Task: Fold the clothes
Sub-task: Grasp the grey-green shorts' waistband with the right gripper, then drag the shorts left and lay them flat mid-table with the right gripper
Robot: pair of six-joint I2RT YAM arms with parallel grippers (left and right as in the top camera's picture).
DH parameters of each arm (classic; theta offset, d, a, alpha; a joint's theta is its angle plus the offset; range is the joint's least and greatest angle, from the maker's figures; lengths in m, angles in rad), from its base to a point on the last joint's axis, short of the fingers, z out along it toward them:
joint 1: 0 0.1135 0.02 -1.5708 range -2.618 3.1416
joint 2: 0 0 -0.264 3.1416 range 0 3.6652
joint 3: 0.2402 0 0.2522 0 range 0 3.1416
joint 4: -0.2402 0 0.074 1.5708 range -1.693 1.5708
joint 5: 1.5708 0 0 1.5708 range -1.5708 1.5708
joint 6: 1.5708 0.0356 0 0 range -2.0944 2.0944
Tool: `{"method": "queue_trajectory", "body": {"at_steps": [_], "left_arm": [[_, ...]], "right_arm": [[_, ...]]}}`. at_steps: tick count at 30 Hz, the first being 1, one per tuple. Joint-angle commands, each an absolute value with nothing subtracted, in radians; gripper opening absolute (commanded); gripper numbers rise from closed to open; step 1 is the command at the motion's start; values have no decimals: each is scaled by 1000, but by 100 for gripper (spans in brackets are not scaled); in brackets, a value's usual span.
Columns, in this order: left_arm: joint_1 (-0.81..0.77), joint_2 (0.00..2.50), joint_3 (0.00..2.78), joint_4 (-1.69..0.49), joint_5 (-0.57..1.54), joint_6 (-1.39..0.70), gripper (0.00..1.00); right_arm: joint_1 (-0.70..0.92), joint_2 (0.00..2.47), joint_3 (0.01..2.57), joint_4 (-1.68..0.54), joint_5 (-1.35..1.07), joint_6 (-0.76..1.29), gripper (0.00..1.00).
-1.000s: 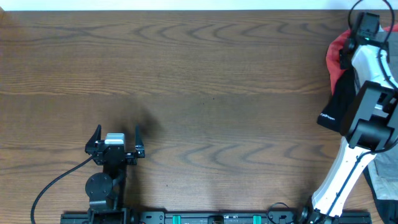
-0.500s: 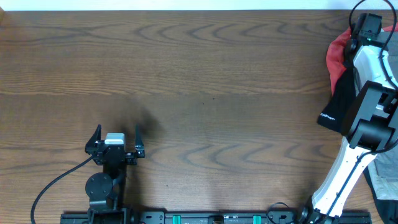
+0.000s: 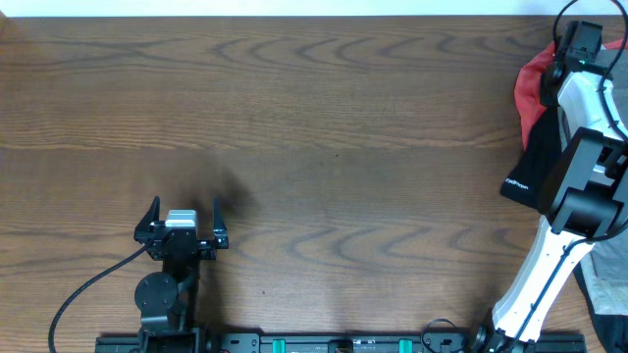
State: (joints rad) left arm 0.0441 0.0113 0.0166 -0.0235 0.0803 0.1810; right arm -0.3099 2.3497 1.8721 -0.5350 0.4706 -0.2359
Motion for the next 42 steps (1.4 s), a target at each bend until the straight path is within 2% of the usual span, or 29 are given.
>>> {"method": "queue_trajectory", "body": {"at_steps": [1, 9, 18, 26, 33, 42], "left_arm": [[47, 11, 4, -62, 111, 182, 98], [47, 11, 4, -62, 111, 182, 98], [47, 11, 4, -62, 111, 182, 98], [47, 11, 4, -62, 111, 182, 98], [47, 11, 4, -62, 111, 182, 98], [47, 11, 4, -62, 111, 182, 98]], "right_arm": [[-311, 2357, 1888, -556, 469, -84, 1], [-308, 2278, 1888, -589, 367, 84, 1], [-280, 2060, 1888, -590, 320, 80, 1], [-206, 1962, 1888, -614, 77, 48, 1], [-35, 1966, 1880, -664, -82, 91, 1], [373, 2012, 1845, -607, -125, 233, 1]]}}
